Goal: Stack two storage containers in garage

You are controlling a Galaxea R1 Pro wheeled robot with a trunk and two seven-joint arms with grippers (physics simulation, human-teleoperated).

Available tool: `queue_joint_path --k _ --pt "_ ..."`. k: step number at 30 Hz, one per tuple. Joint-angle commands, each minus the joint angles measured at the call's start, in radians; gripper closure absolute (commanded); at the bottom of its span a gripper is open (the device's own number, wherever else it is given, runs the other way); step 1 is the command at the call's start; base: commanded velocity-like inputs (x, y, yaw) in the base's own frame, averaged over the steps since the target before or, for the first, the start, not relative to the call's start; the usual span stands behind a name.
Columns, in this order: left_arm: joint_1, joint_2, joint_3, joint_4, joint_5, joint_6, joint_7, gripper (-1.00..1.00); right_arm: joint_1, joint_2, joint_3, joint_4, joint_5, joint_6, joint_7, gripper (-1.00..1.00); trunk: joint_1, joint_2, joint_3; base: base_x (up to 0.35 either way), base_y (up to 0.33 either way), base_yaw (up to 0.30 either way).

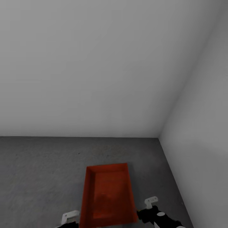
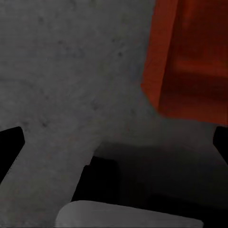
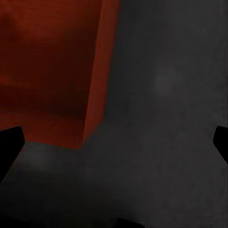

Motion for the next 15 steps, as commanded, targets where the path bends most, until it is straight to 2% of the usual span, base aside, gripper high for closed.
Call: queue_joint_path --k 1,4,8,15 --pt "0.000 0.007 0.000 0.042 0.011 -0.029 0.002 -1.00 -0.001 -0.012 0.006 0.027 0.004 -0.022 0.000 -1.00 -0.005 0.007 0.003 -0.304 0.000 0.000" --pt "0.000 0.016 0.000 0.139 0.011 -0.109 -0.015 -1.00 -0.001 -0.042 0.006 0.074 0.003 -0.056 0.000 -1.00 -0.016 0.028 0.012 -0.321 0.000 0.000" --pt "0.000 0.020 0.000 0.211 0.010 -0.164 -0.051 -1.00 -0.001 -0.070 0.006 0.126 0.002 -0.069 -0.001 -1.00 -0.031 0.056 0.025 -0.331 0.000 0.000" --pt "0.000 0.021 -0.003 0.244 0.009 -0.206 -0.075 -1.00 0.004 -0.082 0.007 0.162 0.003 -0.073 -0.002 -1.00 -0.058 0.105 0.047 -0.336 0.000 0.000"
